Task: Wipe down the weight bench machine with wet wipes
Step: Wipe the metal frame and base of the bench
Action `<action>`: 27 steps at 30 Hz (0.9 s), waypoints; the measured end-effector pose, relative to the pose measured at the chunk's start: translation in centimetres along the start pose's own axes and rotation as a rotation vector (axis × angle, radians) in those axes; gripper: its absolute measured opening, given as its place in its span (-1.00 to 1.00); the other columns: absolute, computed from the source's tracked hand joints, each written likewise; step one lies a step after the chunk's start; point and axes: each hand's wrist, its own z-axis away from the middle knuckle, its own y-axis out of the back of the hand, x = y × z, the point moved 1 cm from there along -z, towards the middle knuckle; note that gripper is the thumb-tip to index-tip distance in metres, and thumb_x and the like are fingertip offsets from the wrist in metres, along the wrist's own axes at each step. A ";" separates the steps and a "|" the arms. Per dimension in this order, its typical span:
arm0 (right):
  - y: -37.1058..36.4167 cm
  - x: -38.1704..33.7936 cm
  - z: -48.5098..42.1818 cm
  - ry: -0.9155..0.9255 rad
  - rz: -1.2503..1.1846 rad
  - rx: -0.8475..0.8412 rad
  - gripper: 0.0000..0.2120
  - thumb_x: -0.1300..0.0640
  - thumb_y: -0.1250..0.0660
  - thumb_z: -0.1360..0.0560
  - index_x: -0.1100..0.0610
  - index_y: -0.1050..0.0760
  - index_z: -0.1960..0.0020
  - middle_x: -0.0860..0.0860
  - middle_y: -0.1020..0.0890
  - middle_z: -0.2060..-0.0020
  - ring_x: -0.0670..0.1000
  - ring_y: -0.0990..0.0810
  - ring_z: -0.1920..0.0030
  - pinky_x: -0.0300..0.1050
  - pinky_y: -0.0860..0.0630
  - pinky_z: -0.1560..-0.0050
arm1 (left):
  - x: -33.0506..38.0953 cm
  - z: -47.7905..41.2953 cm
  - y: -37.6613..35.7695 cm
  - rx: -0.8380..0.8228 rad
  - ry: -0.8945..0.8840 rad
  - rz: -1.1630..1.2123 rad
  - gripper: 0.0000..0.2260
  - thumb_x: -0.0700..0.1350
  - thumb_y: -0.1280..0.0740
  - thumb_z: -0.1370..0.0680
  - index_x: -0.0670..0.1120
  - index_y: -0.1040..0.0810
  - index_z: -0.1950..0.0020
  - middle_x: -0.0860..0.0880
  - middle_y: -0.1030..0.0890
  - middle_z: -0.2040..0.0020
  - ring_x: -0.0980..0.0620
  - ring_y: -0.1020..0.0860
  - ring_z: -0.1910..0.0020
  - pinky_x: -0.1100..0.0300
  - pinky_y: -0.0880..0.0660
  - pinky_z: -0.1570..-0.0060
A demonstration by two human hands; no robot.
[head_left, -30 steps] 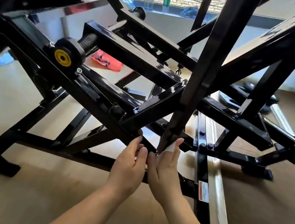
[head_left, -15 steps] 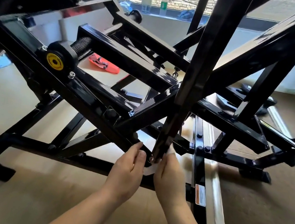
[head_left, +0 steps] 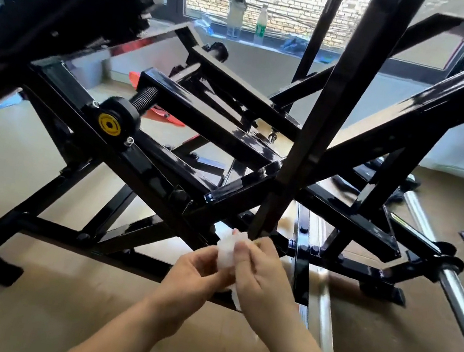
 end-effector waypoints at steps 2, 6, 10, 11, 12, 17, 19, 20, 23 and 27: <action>0.2 -1.8 -0.5 -0.026 -0.053 -0.054 -0.64 -0.12 -0.10 -0.70 0.02 -0.57 0.06 -0.11 -0.47 0.09 -0.14 -0.55 0.08 -0.28 -0.45 0.07 | 0.5 0.5 0.9 0.046 0.003 0.025 -0.76 -0.02 -0.39 -0.64 -0.13 -0.66 -0.22 -0.21 -0.71 -0.10 -0.24 -0.67 -0.15 -0.22 -0.57 -0.24; 2.0 -5.1 -1.3 0.291 0.171 0.221 -0.61 -0.07 -0.15 -0.71 0.13 -0.64 -0.25 -0.13 -0.58 -0.06 -0.15 -0.58 -0.15 -0.12 -0.52 -0.18 | 2.1 0.9 4.9 0.260 0.156 0.037 -0.78 -0.04 -0.42 -0.63 -0.20 -0.69 0.00 -0.24 -0.71 0.08 -0.24 -0.68 0.10 -0.17 -0.60 -0.02; 4.4 -8.1 -3.3 0.701 0.648 0.482 -0.56 0.13 -0.30 -0.62 0.27 -0.48 -0.46 0.20 -0.42 -0.51 0.22 -0.26 -0.60 0.29 -0.19 -0.58 | 5.6 -0.3 9.3 0.543 0.152 -0.141 -0.72 0.05 -0.38 -0.62 -0.18 -0.64 0.04 -0.14 -0.69 0.18 -0.17 -0.66 0.17 -0.10 -0.62 0.09; 4.8 -9.0 -4.0 0.691 0.701 0.507 -0.50 0.13 -0.30 -0.61 0.28 -0.40 -0.52 0.23 -0.32 -0.57 0.24 -0.16 -0.63 0.31 -0.09 -0.61 | 6.9 -1.0 9.5 0.601 0.084 -0.236 -0.70 0.08 -0.33 -0.64 -0.15 -0.61 0.07 -0.15 -0.68 0.16 -0.20 -0.66 0.11 -0.13 -0.61 0.07; 5.0 -9.6 -4.8 0.662 0.736 0.530 -0.44 0.13 -0.29 -0.61 0.28 -0.31 -0.57 0.24 -0.22 -0.61 0.25 -0.08 -0.65 0.29 -0.01 -0.62 | 8.1 -1.7 9.3 0.623 0.007 -0.356 -0.68 0.08 -0.27 -0.67 -0.12 -0.55 0.13 -0.11 -0.64 0.19 -0.22 -0.63 0.07 -0.09 -0.55 0.10; 5.8 -9.4 -7.8 0.584 0.918 0.587 -0.35 0.07 -0.20 -0.66 0.29 -0.10 -0.65 0.24 -0.05 -0.65 0.24 0.01 -0.66 0.18 0.16 -0.64 | 10.6 -6.1 6.2 0.707 -0.453 -1.143 -0.71 0.06 -0.12 -0.69 -0.01 -0.58 0.03 -0.01 -0.60 0.00 -0.15 -0.55 -0.10 -0.19 -0.32 -0.30; 6.1 -8.4 -8.4 0.607 1.030 0.607 -0.36 0.06 -0.22 -0.65 0.27 -0.13 -0.64 0.20 -0.09 -0.65 0.21 -0.04 -0.66 0.15 0.18 -0.64 | 8.5 -7.8 4.4 0.552 -0.535 -1.202 -0.64 0.08 -0.12 -0.67 -0.01 -0.62 -0.26 -0.02 -0.61 -0.29 -0.12 -0.49 -0.37 -0.26 -0.08 -0.54; 6.3 -8.0 -8.5 0.627 1.079 0.619 -0.36 0.06 -0.23 -0.65 0.27 -0.14 -0.64 0.19 -0.12 -0.65 0.19 -0.06 -0.66 0.15 0.18 -0.64 | 7.1 -8.3 3.4 0.399 -0.482 -1.184 -0.57 0.11 -0.09 -0.69 -0.03 -0.52 -0.45 -0.04 -0.47 -0.49 -0.11 -0.33 -0.54 -0.21 0.03 -0.60; 6.9 -7.2 -9.0 0.675 1.184 0.621 -0.37 0.04 -0.22 -0.65 0.25 -0.17 -0.64 0.17 -0.16 -0.64 0.18 -0.09 -0.65 0.15 0.21 -0.64 | 2.6 -8.5 2.1 0.061 -0.209 -1.043 -0.28 0.34 0.04 -0.65 0.02 0.17 -0.69 0.07 0.24 -0.68 0.10 0.36 -0.62 -0.04 0.28 -0.61; 7.0 -6.7 -9.5 0.685 1.256 0.637 -0.39 0.02 -0.19 -0.65 0.23 -0.21 -0.63 0.14 -0.20 -0.64 0.18 -0.07 -0.64 0.16 0.26 -0.63 | 1.3 -8.4 3.1 0.039 -0.204 -0.907 -0.30 0.51 0.21 -0.55 0.28 0.26 -0.63 0.17 0.39 -0.63 0.24 0.47 -0.54 -0.04 0.30 -0.60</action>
